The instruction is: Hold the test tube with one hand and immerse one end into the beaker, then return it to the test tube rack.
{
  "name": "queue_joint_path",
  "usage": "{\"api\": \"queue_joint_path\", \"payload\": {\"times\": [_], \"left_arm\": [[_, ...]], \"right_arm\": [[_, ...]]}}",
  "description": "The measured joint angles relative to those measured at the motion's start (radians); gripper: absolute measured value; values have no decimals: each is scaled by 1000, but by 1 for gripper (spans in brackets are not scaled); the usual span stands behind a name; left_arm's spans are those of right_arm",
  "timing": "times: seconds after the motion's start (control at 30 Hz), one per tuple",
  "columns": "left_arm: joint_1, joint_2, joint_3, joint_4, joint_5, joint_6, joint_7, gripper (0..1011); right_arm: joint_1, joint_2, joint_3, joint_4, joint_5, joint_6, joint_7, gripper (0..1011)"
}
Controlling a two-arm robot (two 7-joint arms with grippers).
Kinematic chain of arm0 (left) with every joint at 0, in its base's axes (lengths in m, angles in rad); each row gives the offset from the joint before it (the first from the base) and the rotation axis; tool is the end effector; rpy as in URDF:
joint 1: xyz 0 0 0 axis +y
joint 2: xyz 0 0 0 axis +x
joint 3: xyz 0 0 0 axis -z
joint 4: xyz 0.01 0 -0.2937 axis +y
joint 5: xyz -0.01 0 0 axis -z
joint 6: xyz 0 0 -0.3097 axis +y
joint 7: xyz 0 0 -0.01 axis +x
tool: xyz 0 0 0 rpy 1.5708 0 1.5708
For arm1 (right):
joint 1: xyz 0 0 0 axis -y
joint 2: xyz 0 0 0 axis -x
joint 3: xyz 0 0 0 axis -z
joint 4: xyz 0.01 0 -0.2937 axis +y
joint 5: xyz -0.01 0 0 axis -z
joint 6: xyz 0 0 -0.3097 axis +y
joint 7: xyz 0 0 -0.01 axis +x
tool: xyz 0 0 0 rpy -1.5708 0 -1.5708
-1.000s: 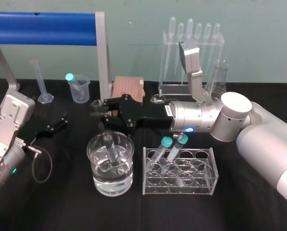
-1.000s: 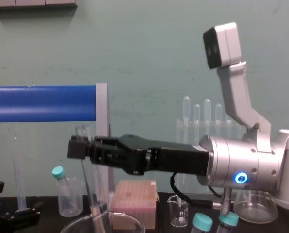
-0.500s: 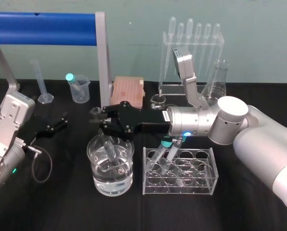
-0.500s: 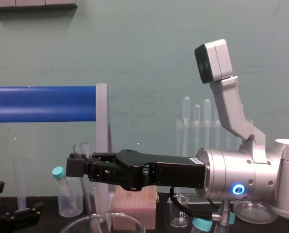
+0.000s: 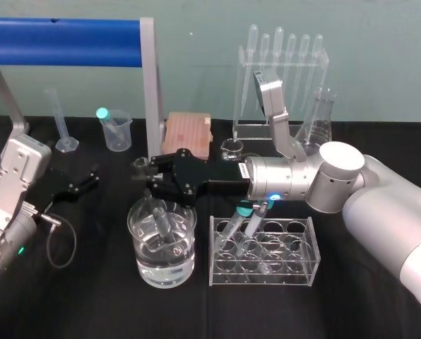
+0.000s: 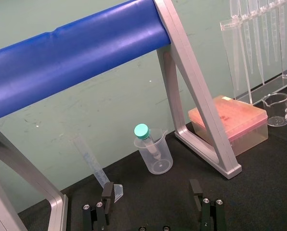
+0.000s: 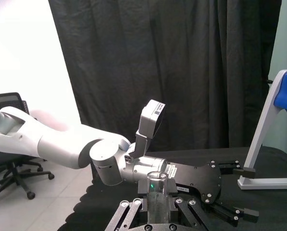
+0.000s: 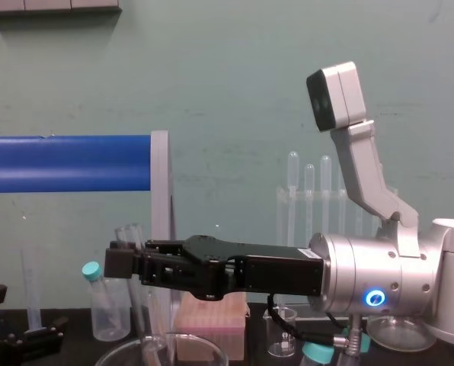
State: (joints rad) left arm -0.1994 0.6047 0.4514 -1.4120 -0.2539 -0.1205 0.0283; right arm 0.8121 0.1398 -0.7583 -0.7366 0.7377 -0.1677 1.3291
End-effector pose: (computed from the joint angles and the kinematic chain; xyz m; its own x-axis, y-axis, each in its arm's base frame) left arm 0.3595 0.0845 -0.3055 0.2923 0.8803 0.3737 -0.9552 0.2873 0.0704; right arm 0.5100 0.0730 -0.2642 0.9924 0.1089 -0.0568 -0.1024 0.9891 0.1061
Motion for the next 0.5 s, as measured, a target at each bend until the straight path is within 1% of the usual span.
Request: {"api": "queue_joint_path", "payload": {"times": [0.5], "left_arm": [[0, 0, 0, 0, 0, 0, 0, 1000]], "right_arm": [[0, 0, -1, 0, 1, 0, 0, 225]]}}
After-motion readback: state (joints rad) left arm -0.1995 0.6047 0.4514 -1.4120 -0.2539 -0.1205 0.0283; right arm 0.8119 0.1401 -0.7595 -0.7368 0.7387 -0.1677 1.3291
